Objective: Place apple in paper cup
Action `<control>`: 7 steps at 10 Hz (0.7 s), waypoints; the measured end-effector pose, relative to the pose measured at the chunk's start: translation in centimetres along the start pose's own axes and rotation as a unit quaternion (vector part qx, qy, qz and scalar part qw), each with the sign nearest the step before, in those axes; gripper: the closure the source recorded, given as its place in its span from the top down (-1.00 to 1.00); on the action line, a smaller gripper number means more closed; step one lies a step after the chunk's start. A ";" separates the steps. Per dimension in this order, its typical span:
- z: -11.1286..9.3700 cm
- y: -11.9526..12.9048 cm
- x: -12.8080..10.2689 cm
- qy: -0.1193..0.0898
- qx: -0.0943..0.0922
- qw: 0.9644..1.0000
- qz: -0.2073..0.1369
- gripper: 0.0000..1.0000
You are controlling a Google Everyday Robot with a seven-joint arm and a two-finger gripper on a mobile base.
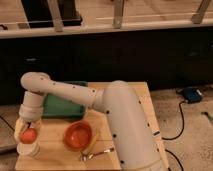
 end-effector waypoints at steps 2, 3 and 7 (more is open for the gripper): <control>0.0 -0.1 -0.1 -0.001 -0.001 1.000 0.000 0.42; 0.1 -0.1 -0.1 -0.001 -0.002 1.000 0.000 0.51; -0.1 -0.6 -0.2 0.002 -0.006 1.000 0.003 0.60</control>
